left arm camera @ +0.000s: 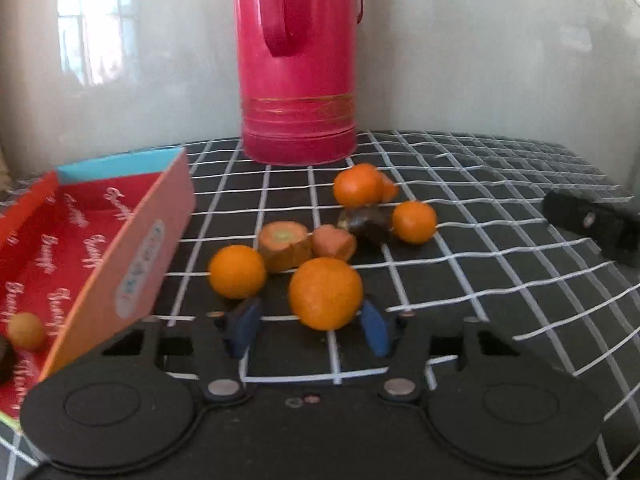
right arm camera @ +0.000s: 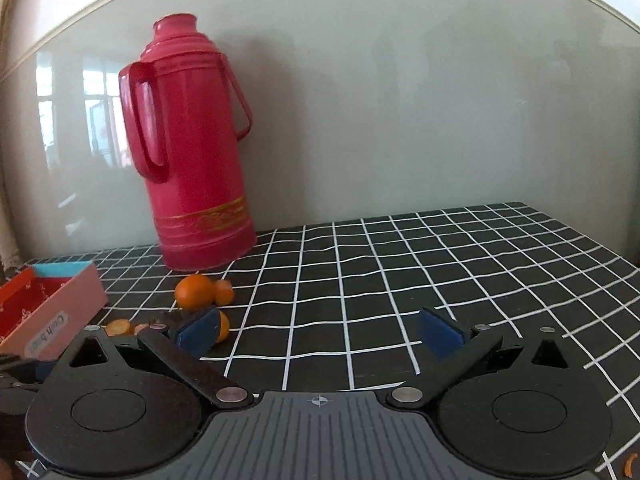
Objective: Organize fruits
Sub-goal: 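Reach the left gripper to a small orange and grasp it, then move the orange over the red box and open the left gripper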
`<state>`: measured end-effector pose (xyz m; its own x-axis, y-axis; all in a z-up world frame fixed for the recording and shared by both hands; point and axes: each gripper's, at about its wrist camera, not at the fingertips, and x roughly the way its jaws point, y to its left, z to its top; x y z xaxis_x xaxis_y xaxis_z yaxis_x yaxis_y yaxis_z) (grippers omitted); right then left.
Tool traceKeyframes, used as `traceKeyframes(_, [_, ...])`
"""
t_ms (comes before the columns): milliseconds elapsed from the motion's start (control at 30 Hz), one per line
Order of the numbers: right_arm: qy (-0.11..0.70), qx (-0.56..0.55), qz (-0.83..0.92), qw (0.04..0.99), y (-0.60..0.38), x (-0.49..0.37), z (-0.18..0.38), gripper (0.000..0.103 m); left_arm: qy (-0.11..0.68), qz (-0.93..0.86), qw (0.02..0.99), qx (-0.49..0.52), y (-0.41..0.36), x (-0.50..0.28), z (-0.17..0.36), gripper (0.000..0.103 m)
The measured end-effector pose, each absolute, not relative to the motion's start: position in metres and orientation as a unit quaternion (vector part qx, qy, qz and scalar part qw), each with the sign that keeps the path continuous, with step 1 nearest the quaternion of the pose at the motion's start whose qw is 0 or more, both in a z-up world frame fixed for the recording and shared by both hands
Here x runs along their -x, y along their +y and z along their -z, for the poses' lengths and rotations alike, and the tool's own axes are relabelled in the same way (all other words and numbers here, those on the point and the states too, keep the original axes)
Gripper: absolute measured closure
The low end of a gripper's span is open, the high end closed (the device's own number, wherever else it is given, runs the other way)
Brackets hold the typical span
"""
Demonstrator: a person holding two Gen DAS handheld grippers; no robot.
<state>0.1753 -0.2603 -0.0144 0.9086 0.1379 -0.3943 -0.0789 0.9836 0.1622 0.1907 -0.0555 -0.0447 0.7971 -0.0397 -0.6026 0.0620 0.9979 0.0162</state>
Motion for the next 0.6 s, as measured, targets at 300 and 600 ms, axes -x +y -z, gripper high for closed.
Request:
traceKeyframes(300, [0.220,-0.081,-0.054,0.971,-0.260,-0.177,0.016,0.000,0.275,0.022,0.961,-0.025,-0.054,-0.169,0.025,0.076])
traceKeyframes(600, [0.217,-0.077,-0.081,0.970,-0.237,-0.168,0.012,0.000,0.222,-0.044,0.974,-0.019,0.002,-0.129,-0.006,0.076])
